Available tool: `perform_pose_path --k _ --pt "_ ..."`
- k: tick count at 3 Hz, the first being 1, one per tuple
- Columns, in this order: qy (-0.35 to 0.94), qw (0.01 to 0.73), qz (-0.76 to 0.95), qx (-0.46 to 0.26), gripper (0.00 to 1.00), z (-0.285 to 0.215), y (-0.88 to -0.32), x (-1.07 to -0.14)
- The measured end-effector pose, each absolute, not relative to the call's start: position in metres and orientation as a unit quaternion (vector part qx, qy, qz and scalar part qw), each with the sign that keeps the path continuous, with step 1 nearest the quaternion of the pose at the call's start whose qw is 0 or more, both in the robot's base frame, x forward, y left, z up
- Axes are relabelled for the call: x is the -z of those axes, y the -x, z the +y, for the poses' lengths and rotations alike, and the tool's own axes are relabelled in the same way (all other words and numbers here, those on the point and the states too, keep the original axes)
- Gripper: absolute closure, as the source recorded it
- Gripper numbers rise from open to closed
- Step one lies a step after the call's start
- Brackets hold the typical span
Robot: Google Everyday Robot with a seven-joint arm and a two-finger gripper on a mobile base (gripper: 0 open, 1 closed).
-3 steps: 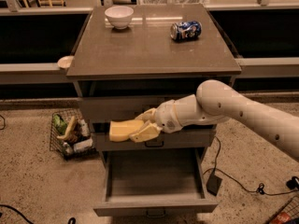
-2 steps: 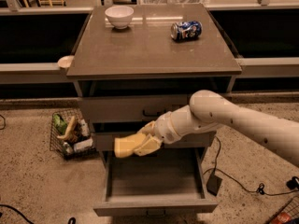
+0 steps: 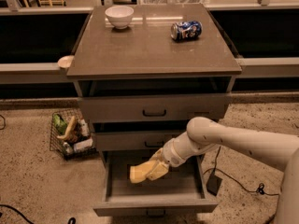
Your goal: Place sponge into bottom drawer
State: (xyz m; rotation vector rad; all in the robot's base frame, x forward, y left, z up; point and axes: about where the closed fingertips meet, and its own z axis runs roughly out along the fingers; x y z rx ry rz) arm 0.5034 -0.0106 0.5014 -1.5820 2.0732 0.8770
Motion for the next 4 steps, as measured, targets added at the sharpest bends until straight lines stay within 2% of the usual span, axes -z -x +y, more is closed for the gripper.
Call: perform_pose_path --k 2,3,4 --pt "0.582 0.182 0.736 -0.295 1.0 -0.011 -0.503 -0.476" --pt "0.585 0.17 0.745 -0.272 1.0 -0.03 -0.513 -0.427" --pt "0.55 0.174 0.768 -0.278 1.0 -0.066 -0.527 -0.364"
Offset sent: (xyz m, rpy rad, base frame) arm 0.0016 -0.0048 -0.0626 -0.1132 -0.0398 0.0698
